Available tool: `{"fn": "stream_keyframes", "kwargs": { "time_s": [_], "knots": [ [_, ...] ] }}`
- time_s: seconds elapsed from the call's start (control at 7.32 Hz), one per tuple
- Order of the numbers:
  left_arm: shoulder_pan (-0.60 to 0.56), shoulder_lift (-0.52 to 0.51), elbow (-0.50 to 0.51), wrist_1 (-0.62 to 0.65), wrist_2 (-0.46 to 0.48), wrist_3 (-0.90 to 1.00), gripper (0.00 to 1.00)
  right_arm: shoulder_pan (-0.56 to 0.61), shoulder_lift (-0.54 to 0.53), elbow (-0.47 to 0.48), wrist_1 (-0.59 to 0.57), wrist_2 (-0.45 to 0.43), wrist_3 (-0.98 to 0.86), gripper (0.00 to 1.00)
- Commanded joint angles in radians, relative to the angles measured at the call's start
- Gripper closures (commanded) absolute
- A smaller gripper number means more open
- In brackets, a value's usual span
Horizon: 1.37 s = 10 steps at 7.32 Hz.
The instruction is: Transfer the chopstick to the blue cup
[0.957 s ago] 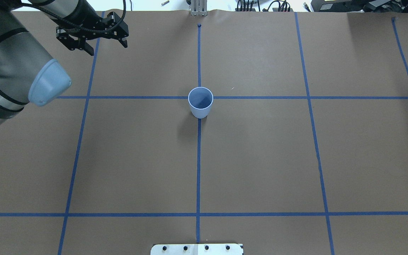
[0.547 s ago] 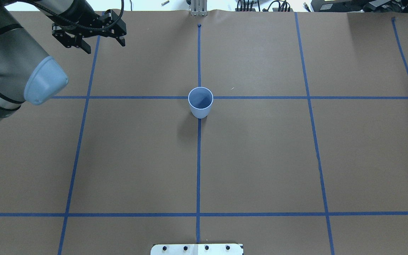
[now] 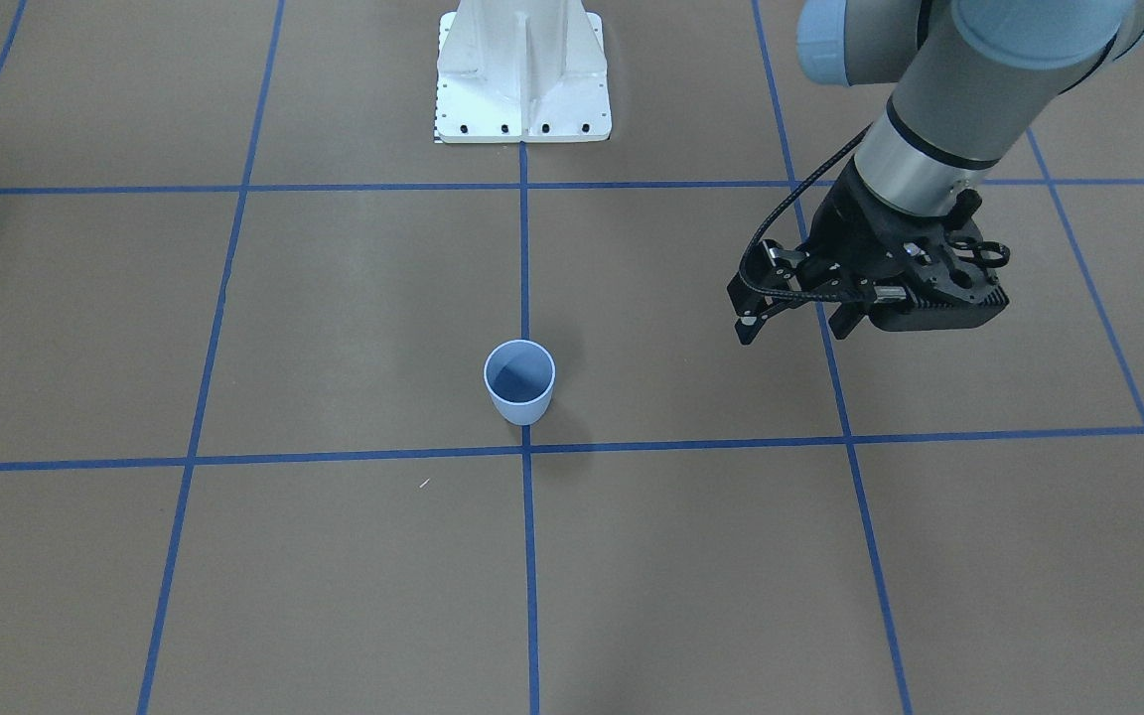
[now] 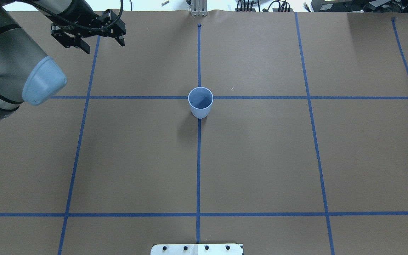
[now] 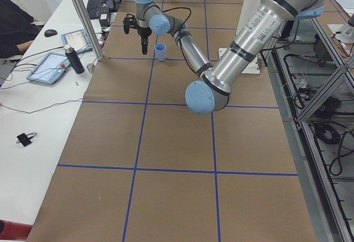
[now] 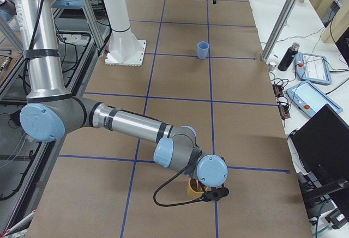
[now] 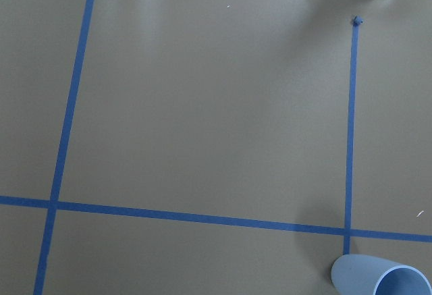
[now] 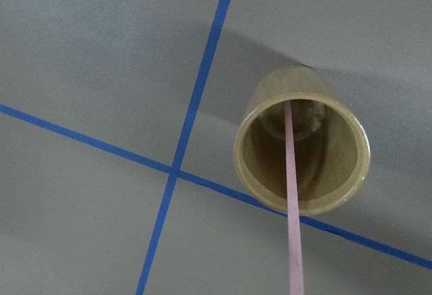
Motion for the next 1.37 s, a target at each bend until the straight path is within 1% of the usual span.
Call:
{"fn": "stream_keyframes", "kwargs": {
  "time_s": [0.0, 0.27, 0.41, 0.55, 0.68, 1.09, 1.23],
  "knots": [
    [-0.001, 0.002, -0.005, 0.0, 0.0, 0.0, 0.02, -0.022, -0.003, -0.015, -0.001, 0.054, -0.002, 0.0],
    [-0.001, 0.005, -0.005, 0.0, 0.0, 0.0, 0.02, -0.048, -0.003, -0.029, -0.001, 0.091, -0.004, 0.0],
    [-0.001, 0.005, -0.005, 0.0, 0.0, 0.0, 0.02, -0.053, -0.003, -0.031, -0.001, 0.093, -0.001, 0.05],
    [-0.001, 0.004, -0.007, 0.0, -0.002, 0.0, 0.02, -0.053, -0.003, -0.032, -0.002, 0.093, 0.002, 0.23],
    [-0.002, 0.002, -0.017, -0.003, -0.003, 0.0, 0.02, -0.053, -0.004, -0.031, -0.002, 0.093, 0.002, 0.53],
    [-0.004, 0.001, -0.028, -0.003, -0.015, -0.011, 0.02, -0.052, -0.025, -0.015, -0.001, 0.091, 0.005, 0.69],
    [-0.002, -0.002, -0.028, -0.002, -0.015, -0.014, 0.02, -0.049, -0.03, -0.002, -0.001, 0.09, 0.005, 0.69]
  ]
}}
